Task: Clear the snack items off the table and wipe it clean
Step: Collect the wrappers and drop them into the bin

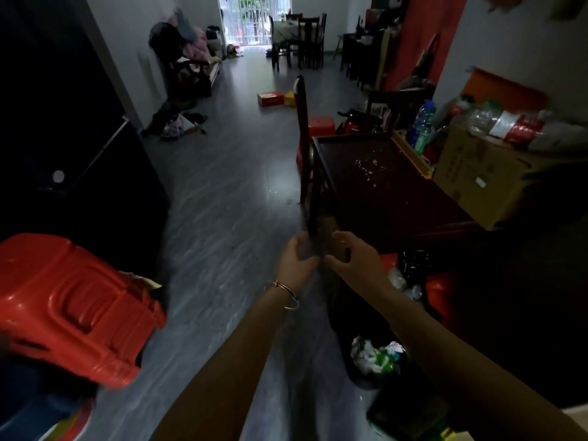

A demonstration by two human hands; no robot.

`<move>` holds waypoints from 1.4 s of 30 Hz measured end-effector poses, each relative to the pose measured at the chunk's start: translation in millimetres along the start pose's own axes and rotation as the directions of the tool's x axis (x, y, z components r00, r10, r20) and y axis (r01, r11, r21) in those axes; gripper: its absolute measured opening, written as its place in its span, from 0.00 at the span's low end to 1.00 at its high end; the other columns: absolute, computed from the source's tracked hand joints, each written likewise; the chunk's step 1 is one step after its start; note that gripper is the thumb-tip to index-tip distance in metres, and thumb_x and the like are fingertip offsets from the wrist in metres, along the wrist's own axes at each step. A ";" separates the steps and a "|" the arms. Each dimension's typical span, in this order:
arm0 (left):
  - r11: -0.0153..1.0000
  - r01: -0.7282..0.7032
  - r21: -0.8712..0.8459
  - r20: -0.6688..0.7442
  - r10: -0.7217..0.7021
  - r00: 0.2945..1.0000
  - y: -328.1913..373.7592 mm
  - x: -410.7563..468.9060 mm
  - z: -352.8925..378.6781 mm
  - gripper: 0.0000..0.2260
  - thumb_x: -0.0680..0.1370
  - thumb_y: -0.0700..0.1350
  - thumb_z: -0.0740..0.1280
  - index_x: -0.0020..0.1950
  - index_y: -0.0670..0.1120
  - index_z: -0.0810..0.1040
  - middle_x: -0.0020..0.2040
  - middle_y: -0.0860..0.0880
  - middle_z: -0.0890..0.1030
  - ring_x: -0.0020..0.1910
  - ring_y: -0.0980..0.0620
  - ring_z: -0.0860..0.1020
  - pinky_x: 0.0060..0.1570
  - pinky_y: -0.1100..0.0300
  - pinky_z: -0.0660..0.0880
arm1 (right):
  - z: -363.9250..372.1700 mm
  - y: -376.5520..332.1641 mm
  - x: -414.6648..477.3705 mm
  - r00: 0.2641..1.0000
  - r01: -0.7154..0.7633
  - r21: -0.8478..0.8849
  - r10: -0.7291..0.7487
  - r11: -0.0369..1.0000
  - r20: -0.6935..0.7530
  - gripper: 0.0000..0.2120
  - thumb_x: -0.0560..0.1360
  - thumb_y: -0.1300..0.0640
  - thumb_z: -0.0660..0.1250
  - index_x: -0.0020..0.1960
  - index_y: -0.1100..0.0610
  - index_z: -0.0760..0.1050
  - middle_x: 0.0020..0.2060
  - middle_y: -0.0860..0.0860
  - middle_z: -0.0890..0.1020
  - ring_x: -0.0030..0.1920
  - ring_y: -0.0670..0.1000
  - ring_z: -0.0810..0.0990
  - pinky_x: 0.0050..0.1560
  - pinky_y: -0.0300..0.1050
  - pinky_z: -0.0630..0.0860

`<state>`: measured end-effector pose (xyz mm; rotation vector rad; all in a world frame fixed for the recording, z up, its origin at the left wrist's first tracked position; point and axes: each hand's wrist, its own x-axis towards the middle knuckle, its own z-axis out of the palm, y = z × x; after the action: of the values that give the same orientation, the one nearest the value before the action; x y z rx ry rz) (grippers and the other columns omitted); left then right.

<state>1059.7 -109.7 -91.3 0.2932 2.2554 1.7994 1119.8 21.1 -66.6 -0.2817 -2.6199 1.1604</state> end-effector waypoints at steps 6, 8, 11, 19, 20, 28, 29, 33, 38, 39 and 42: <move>0.998 -0.036 -0.046 0.046 0.038 0.998 13.3 60.1 -19.0 0.23 0.73 0.29 0.65 0.68 0.39 0.67 0.56 0.53 0.70 0.55 0.60 0.68 0.38 0.85 0.64 | 13.5 -3.0 67.9 0.999 -0.032 0.002 0.032 0.999 -0.006 0.23 0.71 0.58 0.72 0.65 0.56 0.72 0.58 0.54 0.80 0.57 0.51 0.79 0.55 0.39 0.73; 0.998 -0.030 -0.052 0.043 0.033 0.999 13.9 82.2 -25.0 0.23 0.74 0.30 0.65 0.67 0.41 0.68 0.53 0.56 0.71 0.50 0.63 0.70 0.37 0.84 0.65 | 21.0 -1.2 91.2 0.999 -0.037 0.009 0.037 0.999 0.000 0.23 0.71 0.58 0.73 0.64 0.56 0.73 0.57 0.54 0.80 0.55 0.50 0.79 0.54 0.38 0.73; 1.000 -0.014 -0.024 0.058 0.015 0.998 11.3 125.4 -37.3 0.21 0.74 0.31 0.66 0.65 0.44 0.68 0.52 0.58 0.73 0.45 0.69 0.70 0.37 0.83 0.66 | 36.0 1.8 140.2 0.999 -0.032 0.002 0.032 0.999 0.002 0.23 0.70 0.57 0.73 0.63 0.55 0.73 0.55 0.53 0.81 0.53 0.49 0.80 0.52 0.34 0.71; 0.992 -0.040 0.117 0.019 0.038 0.999 5.0 265.0 -78.7 0.28 0.73 0.34 0.67 0.72 0.45 0.66 0.70 0.47 0.68 0.69 0.51 0.68 0.58 0.69 0.64 | 72.5 -2.3 270.5 1.000 -0.018 0.035 0.018 0.999 -0.013 0.24 0.71 0.56 0.73 0.65 0.53 0.72 0.57 0.52 0.79 0.57 0.50 0.79 0.56 0.38 0.73; 0.991 -0.048 0.126 0.019 0.046 0.999 5.4 280.4 -83.3 0.28 0.73 0.35 0.67 0.72 0.46 0.66 0.70 0.47 0.68 0.67 0.52 0.69 0.57 0.71 0.66 | 76.0 -4.3 283.8 1.000 -0.011 0.030 0.012 0.999 -0.018 0.24 0.71 0.56 0.73 0.65 0.53 0.72 0.58 0.53 0.79 0.57 0.50 0.78 0.55 0.37 0.72; 0.992 -0.064 0.107 0.067 0.057 0.996 1.0 373.3 -114.9 0.28 0.73 0.38 0.70 0.72 0.44 0.65 0.71 0.47 0.67 0.70 0.51 0.66 0.63 0.63 0.62 | 110.3 -6.3 361.8 0.999 -0.038 0.000 0.038 0.999 0.002 0.24 0.72 0.55 0.72 0.66 0.53 0.71 0.59 0.53 0.79 0.57 0.47 0.77 0.53 0.35 0.69; 0.992 -0.058 0.111 0.077 0.049 0.996 -1.7 384.2 -118.6 0.28 0.73 0.39 0.70 0.72 0.44 0.65 0.71 0.47 0.67 0.70 0.51 0.66 0.63 0.63 0.62 | 115.5 -6.1 371.0 0.999 -0.047 -0.003 0.047 0.999 0.001 0.23 0.72 0.55 0.72 0.66 0.53 0.72 0.58 0.52 0.79 0.56 0.46 0.76 0.53 0.35 0.69; 0.989 -0.070 0.129 0.134 0.053 0.990 -8.9 429.5 -131.1 0.28 0.71 0.43 0.71 0.70 0.47 0.68 0.68 0.50 0.69 0.66 0.56 0.67 0.62 0.62 0.64 | 135.3 -4.3 408.9 0.996 -0.092 0.010 0.092 0.996 -0.016 0.23 0.72 0.57 0.72 0.65 0.54 0.71 0.58 0.52 0.79 0.56 0.46 0.76 0.56 0.37 0.72; 0.987 -0.116 0.111 0.224 0.089 0.971 -10.5 496.3 -139.8 0.27 0.72 0.32 0.69 0.69 0.42 0.68 0.60 0.51 0.72 0.61 0.59 0.70 0.47 0.76 0.67 | 155.0 -7.0 456.5 0.980 -0.165 -0.025 0.161 0.986 -0.116 0.23 0.71 0.59 0.72 0.64 0.57 0.73 0.56 0.53 0.80 0.55 0.50 0.79 0.57 0.42 0.75; 0.987 -0.120 0.106 0.253 0.090 0.963 -12.0 509.0 -139.1 0.26 0.72 0.31 0.67 0.70 0.41 0.67 0.61 0.50 0.73 0.58 0.61 0.73 0.43 0.78 0.67 | 158.3 -7.3 462.7 0.976 -0.183 -0.031 0.177 0.983 -0.129 0.22 0.71 0.59 0.72 0.63 0.57 0.73 0.55 0.53 0.81 0.55 0.50 0.79 0.57 0.42 0.75; 0.993 -0.115 0.041 0.363 0.092 0.927 -10.8 551.8 -133.2 0.24 0.74 0.27 0.63 0.69 0.38 0.65 0.49 0.55 0.73 0.32 0.75 0.75 0.31 0.79 0.70 | 159.1 -6.1 489.6 0.957 -0.235 -0.049 0.223 0.971 -0.187 0.22 0.71 0.58 0.72 0.64 0.56 0.72 0.56 0.52 0.79 0.55 0.48 0.78 0.53 0.35 0.73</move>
<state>493.7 -68.2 -108.0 0.7060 2.0666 1.5694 605.9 43.3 -87.3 -0.6884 -2.5209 1.0555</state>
